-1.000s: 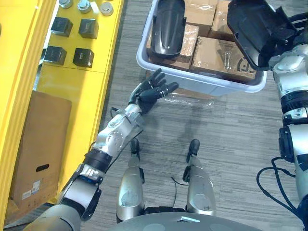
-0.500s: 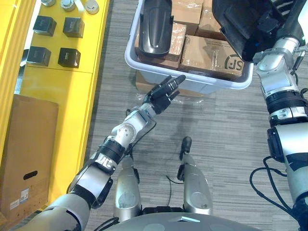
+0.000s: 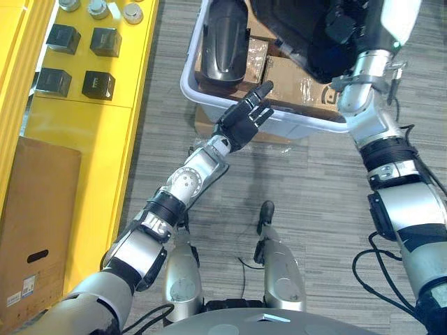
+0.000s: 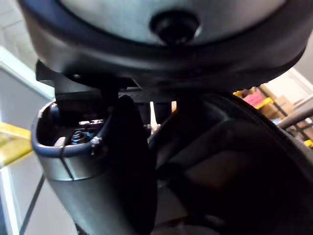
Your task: Walk over and take three plastic housings, then place them on the shelf
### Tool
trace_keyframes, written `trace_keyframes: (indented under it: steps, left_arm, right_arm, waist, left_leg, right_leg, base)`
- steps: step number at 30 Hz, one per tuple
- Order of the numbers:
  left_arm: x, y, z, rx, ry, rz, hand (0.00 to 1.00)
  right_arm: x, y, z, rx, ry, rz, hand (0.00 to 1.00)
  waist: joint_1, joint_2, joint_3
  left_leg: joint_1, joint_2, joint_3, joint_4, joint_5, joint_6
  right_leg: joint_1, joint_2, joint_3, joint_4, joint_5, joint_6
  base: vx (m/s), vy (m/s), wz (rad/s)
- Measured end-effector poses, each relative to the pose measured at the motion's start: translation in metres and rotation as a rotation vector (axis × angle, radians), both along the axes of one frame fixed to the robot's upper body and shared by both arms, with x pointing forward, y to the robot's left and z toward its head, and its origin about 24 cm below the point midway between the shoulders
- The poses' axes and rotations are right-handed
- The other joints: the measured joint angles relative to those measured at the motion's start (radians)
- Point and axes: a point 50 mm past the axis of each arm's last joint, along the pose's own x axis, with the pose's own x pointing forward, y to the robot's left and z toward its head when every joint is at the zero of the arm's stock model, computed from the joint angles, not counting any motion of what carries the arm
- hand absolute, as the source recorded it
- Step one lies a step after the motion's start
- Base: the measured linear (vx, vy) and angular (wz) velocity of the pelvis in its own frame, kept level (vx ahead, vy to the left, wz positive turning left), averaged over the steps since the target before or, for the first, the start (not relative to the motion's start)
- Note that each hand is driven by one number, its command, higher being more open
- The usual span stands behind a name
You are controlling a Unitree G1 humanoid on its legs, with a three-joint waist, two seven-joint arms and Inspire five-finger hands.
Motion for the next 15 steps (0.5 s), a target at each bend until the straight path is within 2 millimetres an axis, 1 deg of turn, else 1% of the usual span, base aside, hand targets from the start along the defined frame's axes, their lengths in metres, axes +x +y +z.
trace_keyframes:
  steps: [2, 4, 6, 8, 9, 10, 12, 15]
  left_arm:
    - [-0.002, -0.005, 0.000, -0.006, -0.008, -0.022, 1.00]
    - [-0.005, -0.011, -0.005, 0.014, -0.001, -0.048, 1.00]
    - [-0.009, -0.020, -0.011, 0.017, 0.021, -0.077, 1.00]
    - [-0.011, -0.027, -0.010, 0.001, 0.022, -0.095, 1.00]
    - [-0.013, -0.030, -0.011, 0.000, 0.022, -0.107, 1.00]
    - [-0.014, -0.032, -0.011, 0.001, 0.023, -0.114, 1.00]
    - [-0.018, -0.040, -0.012, -0.017, 0.032, -0.142, 1.00]
    - [-0.020, -0.041, -0.018, -0.026, 0.049, -0.135, 1.00]
  right_arm:
    - [-0.003, 0.007, -0.002, -0.012, -0.018, 0.038, 0.00]
    - [-0.005, 0.016, -0.007, -0.008, -0.025, 0.080, 0.00]
    - [-0.008, 0.028, -0.016, -0.028, -0.028, 0.124, 0.00]
    - [-0.012, 0.038, -0.020, -0.029, -0.043, 0.171, 0.00]
    - [-0.013, 0.046, -0.024, -0.037, -0.041, 0.192, 0.00]
    - [-0.014, 0.050, -0.028, -0.041, -0.037, 0.202, 0.00]
    - [-0.020, 0.064, -0.042, -0.027, -0.019, 0.256, 0.00]
    - [-0.025, 0.069, -0.053, -0.006, 0.002, 0.285, 0.00]
  waist:
    - [-0.002, -0.003, -0.001]
    - [-0.004, -0.004, -0.001]
    - [-0.004, -0.009, -0.004]
    - [-0.004, -0.013, -0.005]
    - [-0.006, -0.013, -0.005]
    - [-0.005, -0.013, -0.005]
    - [-0.003, -0.017, -0.008]
    - [0.000, -0.019, -0.008]
  left_leg:
    - [0.001, -0.001, 0.000, 0.000, 0.000, 0.000]
    - [0.014, -0.001, 0.000, 0.000, -0.002, 0.000]
    - [0.030, -0.002, 0.002, 0.000, -0.009, 0.000]
    - [0.031, -0.002, 0.002, 0.000, -0.011, 0.001]
    - [0.038, -0.003, 0.003, 0.000, -0.011, 0.001]
    - [0.043, -0.003, 0.006, 0.000, -0.012, 0.001]
    - [0.052, -0.003, 0.008, 0.000, -0.016, 0.002]
    - [0.065, -0.004, 0.010, 0.000, -0.018, 0.002]
  right_leg:
    - [0.002, 0.000, -0.001, -0.002, 0.000, 0.000]
    - [0.018, 0.000, -0.002, -0.008, 0.000, 0.001]
    - [0.037, 0.000, -0.002, -0.017, 0.001, 0.001]
    - [0.040, 0.000, -0.002, -0.019, 0.001, 0.001]
    - [0.046, 0.000, -0.002, -0.020, 0.001, 0.001]
    - [0.049, 0.000, 0.000, -0.020, 0.000, 0.002]
    - [0.058, 0.000, 0.002, -0.022, -0.001, 0.002]
    - [0.072, -0.001, 0.003, -0.028, -0.001, 0.002]
  base:
    - [0.00, 0.000, 0.00]
    - [0.00, 0.000, 0.00]
    - [0.00, 0.000, 0.00]
    - [0.00, 0.000, 0.00]
    - [0.00, 0.000, 0.00]
    - [0.01, -0.010, -0.05]
    - [0.00, -0.004, -0.02]
    - [0.00, 0.000, 0.00]
